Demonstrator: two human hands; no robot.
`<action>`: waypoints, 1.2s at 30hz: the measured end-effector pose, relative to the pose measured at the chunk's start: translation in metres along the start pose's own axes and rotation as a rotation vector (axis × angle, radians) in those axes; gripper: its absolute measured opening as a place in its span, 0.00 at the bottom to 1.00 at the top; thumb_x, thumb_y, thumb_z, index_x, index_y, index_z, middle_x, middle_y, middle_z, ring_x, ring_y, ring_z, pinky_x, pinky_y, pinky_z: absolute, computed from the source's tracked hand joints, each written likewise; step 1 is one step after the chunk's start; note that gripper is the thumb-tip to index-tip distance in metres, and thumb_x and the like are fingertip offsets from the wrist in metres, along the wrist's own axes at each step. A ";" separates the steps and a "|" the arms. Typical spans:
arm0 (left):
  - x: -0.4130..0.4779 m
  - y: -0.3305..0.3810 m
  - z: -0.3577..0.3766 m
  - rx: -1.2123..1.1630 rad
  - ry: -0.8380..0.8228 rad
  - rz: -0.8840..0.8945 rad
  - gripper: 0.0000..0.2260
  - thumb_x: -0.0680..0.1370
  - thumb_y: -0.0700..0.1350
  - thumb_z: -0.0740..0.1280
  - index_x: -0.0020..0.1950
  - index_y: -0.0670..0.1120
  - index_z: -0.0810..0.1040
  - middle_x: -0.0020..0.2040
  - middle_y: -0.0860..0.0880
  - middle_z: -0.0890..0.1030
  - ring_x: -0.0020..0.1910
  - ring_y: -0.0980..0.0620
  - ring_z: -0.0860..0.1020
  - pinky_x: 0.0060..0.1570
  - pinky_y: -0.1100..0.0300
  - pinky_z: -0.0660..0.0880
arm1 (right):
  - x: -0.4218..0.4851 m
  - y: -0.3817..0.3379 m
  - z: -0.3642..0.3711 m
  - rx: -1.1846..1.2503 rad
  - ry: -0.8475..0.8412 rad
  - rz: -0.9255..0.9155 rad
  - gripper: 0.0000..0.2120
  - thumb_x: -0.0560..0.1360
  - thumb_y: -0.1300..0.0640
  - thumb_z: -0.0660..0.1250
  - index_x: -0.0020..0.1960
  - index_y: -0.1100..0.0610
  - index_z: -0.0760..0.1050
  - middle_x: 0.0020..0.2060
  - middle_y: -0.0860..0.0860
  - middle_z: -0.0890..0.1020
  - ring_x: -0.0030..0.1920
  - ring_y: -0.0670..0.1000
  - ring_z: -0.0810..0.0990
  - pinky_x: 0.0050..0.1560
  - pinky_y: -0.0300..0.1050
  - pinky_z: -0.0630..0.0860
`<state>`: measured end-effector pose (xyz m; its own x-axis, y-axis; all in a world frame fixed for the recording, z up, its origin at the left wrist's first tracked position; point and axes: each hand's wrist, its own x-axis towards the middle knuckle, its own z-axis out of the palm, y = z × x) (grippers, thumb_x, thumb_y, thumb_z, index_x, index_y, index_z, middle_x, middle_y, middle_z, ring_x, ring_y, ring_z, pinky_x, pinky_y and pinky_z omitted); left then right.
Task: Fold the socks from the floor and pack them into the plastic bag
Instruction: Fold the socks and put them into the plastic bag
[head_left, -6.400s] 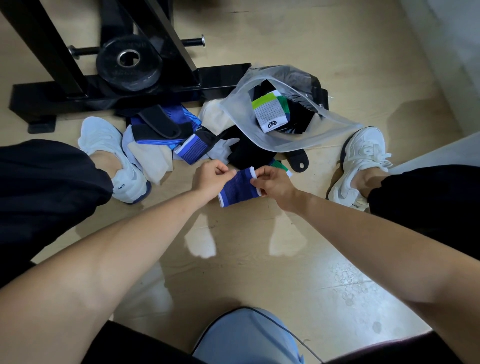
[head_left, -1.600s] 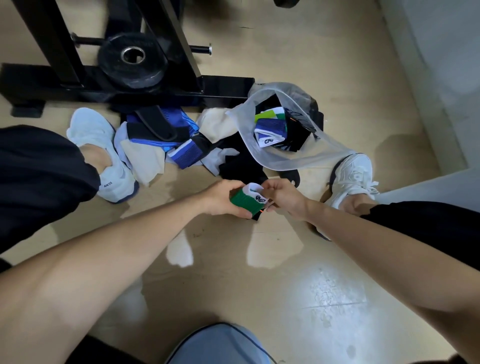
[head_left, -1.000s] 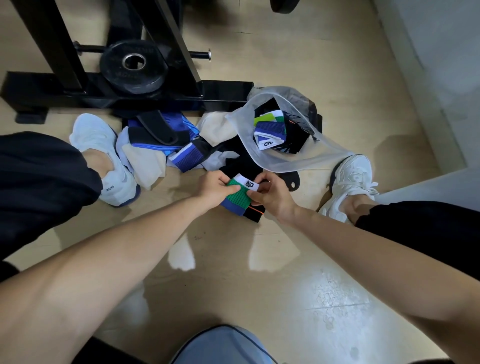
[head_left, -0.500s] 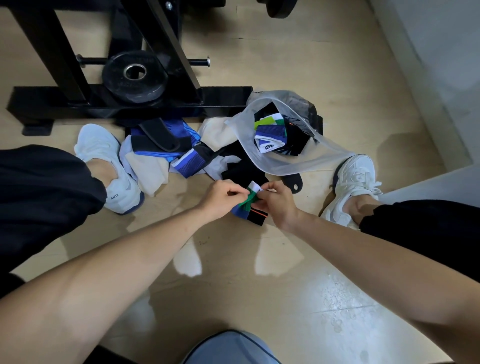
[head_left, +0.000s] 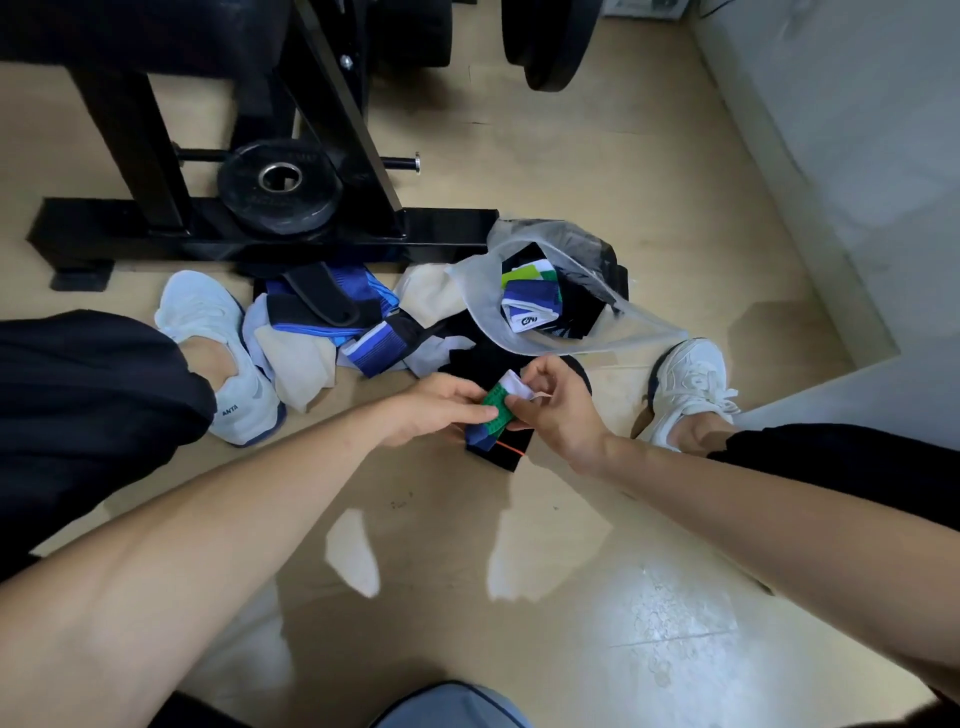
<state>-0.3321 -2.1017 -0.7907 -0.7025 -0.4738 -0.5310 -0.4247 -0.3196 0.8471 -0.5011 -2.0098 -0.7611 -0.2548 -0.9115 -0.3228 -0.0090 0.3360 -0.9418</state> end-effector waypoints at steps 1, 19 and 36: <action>-0.002 0.004 -0.003 -0.001 -0.024 -0.004 0.08 0.79 0.41 0.72 0.57 0.42 0.82 0.45 0.49 0.86 0.43 0.56 0.82 0.43 0.65 0.76 | -0.003 -0.003 0.000 -0.079 0.002 -0.059 0.10 0.76 0.72 0.67 0.49 0.62 0.67 0.36 0.54 0.74 0.34 0.49 0.79 0.36 0.46 0.82; -0.004 0.077 -0.030 0.183 0.914 0.526 0.07 0.70 0.43 0.77 0.41 0.50 0.80 0.48 0.54 0.78 0.48 0.56 0.76 0.49 0.63 0.72 | 0.040 -0.049 -0.042 -0.467 0.243 -0.368 0.12 0.78 0.64 0.66 0.58 0.55 0.83 0.50 0.52 0.84 0.51 0.51 0.82 0.58 0.53 0.78; 0.029 0.115 -0.030 0.376 0.588 0.684 0.30 0.73 0.29 0.69 0.74 0.46 0.72 0.62 0.53 0.74 0.57 0.51 0.77 0.46 0.65 0.81 | 0.117 -0.040 -0.025 -0.966 0.130 -0.136 0.25 0.81 0.59 0.62 0.77 0.57 0.62 0.71 0.60 0.66 0.65 0.61 0.73 0.66 0.49 0.68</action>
<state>-0.3844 -2.1767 -0.7090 -0.5116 -0.8259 0.2369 -0.2577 0.4106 0.8746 -0.5548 -2.1243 -0.7587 -0.2970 -0.9431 -0.1496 -0.8179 0.3321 -0.4698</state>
